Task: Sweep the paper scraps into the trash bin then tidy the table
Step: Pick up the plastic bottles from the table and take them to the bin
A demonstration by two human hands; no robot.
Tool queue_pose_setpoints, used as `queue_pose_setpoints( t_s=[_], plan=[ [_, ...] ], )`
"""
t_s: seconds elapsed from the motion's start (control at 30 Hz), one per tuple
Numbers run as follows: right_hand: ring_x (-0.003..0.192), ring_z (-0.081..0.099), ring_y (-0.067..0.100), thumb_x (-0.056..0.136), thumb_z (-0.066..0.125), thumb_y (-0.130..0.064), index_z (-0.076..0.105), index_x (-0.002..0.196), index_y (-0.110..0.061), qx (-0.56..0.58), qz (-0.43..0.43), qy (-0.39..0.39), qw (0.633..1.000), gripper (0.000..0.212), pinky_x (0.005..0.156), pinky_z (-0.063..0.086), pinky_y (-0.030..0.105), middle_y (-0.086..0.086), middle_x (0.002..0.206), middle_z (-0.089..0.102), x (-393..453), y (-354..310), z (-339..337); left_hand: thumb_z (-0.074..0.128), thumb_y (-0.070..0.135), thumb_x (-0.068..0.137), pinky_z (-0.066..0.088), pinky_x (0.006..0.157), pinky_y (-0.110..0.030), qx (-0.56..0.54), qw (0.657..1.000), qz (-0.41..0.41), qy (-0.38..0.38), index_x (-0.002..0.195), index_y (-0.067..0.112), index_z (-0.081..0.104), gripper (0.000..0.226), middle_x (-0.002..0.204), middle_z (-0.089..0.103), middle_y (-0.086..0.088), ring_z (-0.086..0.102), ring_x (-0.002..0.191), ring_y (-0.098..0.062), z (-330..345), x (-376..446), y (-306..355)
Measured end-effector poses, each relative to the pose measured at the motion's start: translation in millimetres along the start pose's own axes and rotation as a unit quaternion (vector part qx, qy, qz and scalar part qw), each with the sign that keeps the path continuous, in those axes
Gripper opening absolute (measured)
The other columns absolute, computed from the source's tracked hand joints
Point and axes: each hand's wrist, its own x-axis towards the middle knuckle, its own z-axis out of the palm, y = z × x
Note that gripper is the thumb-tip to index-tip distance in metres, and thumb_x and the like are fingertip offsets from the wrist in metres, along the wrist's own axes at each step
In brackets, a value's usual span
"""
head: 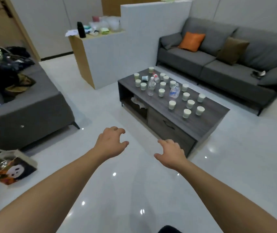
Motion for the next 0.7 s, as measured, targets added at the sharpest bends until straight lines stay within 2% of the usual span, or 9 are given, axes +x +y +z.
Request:
queue_pose_setpoints(
  t_s=[0.13, 0.3, 0.43, 0.7],
  plan=[
    [0.134, 0.036, 0.030, 0.091, 0.055, -0.048, 0.032, 0.152, -0.031, 0.037, 0.052, 0.029, 0.998, 0.068, 0.106, 0.035, 0.047, 0.002, 0.152, 0.036, 63, 21, -30, 0.058, 0.050, 0.087, 0.042, 0.100, -0.038, 0.002, 0.998, 0.065, -0.008, 0.133, 0.028, 0.051, 0.052, 0.137, 0.050, 0.002, 0.041, 0.127, -0.022, -12, 111, 25],
    [0.135, 0.036, 0.028, 0.090, 0.056, -0.049, 0.033, 0.152, -0.030, 0.066, 0.061, 0.061, 0.994, 0.069, 0.108, 0.036, 0.045, 0.001, 0.152, 0.037, 168, 44, -74, 0.059, 0.049, 0.085, 0.041, 0.101, -0.036, -0.010, 0.994, 0.111, 0.017, 0.133, 0.029, 0.052, 0.053, 0.136, 0.051, 0.005, 0.042, 0.126, -0.019, -15, 234, 62],
    [0.133, 0.039, 0.027, 0.088, 0.057, -0.050, 0.038, 0.149, -0.030, 0.093, 0.062, 0.053, 0.992, 0.067, 0.107, 0.038, 0.041, 0.000, 0.148, 0.041, 250, 53, -106, 0.060, 0.049, 0.084, 0.039, 0.102, -0.035, -0.027, 0.995, 0.096, -0.005, 0.134, 0.029, 0.051, 0.055, 0.138, 0.049, 0.005, 0.041, 0.127, -0.018, -5, 313, 76],
    [0.134, 0.039, 0.028, 0.086, 0.057, -0.052, 0.043, 0.144, -0.028, 0.095, 0.084, 0.005, 0.992, 0.064, 0.107, 0.038, 0.042, 0.003, 0.147, 0.041, 386, 75, -143, 0.062, 0.050, 0.084, 0.039, 0.102, -0.034, -0.060, 0.997, 0.030, -0.030, 0.132, 0.029, 0.052, 0.054, 0.139, 0.049, 0.005, 0.043, 0.127, -0.017, 19, 453, 65]
  ],
)
